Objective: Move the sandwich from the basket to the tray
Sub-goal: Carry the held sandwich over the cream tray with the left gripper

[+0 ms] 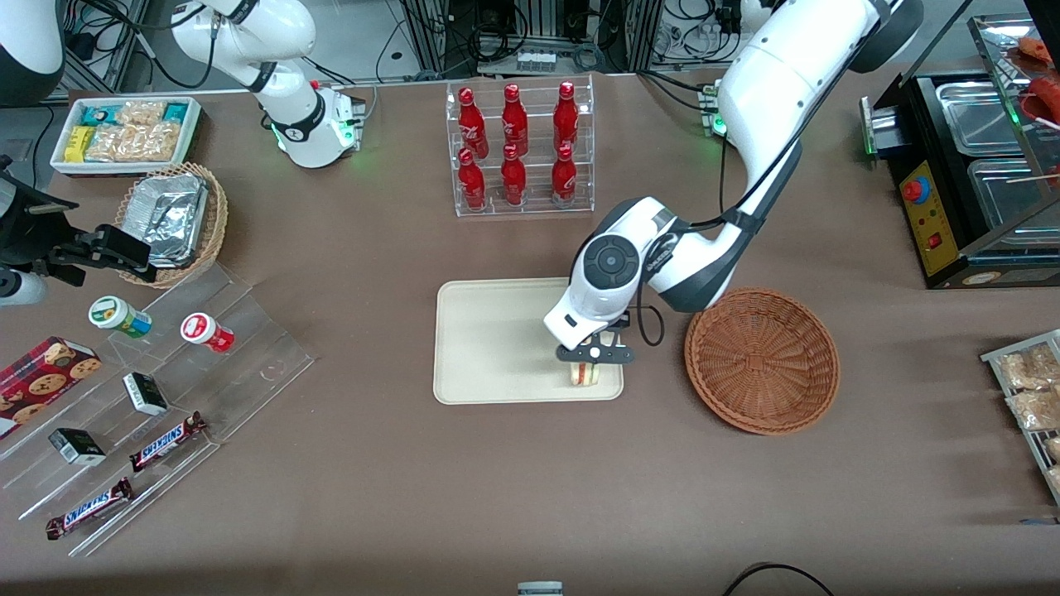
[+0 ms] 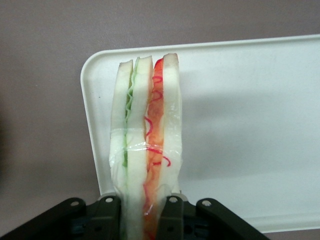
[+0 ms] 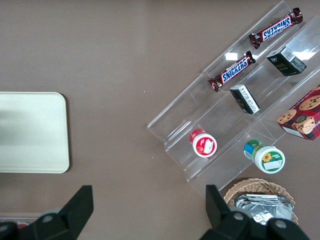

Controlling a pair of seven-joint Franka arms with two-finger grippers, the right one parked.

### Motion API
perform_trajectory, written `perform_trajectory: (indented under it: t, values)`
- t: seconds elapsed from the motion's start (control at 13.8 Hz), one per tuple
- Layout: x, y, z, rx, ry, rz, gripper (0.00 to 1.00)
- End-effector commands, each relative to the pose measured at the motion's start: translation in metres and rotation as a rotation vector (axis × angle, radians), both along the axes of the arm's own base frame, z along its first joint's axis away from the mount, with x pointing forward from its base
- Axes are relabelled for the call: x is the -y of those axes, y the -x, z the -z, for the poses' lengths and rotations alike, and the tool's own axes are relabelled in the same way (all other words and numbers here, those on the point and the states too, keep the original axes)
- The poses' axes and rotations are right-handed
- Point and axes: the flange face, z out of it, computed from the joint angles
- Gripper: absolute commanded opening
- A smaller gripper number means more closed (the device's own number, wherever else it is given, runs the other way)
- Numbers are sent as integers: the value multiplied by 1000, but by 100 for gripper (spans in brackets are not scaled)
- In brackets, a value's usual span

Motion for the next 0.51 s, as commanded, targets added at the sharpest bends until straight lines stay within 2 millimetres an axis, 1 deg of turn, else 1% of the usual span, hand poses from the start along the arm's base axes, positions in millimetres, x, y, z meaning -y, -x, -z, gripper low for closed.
perform_trajectory:
  t: [0.0, 0.07, 0.14, 0.43]
  values:
    - [17, 1, 13, 11, -10, 27, 0]
    - [24, 4, 15, 11, -9, 34, 0]
    - [24, 4, 22, 2, -12, 34, 0]
    - [26, 2, 32, -1, -17, 38, 0]
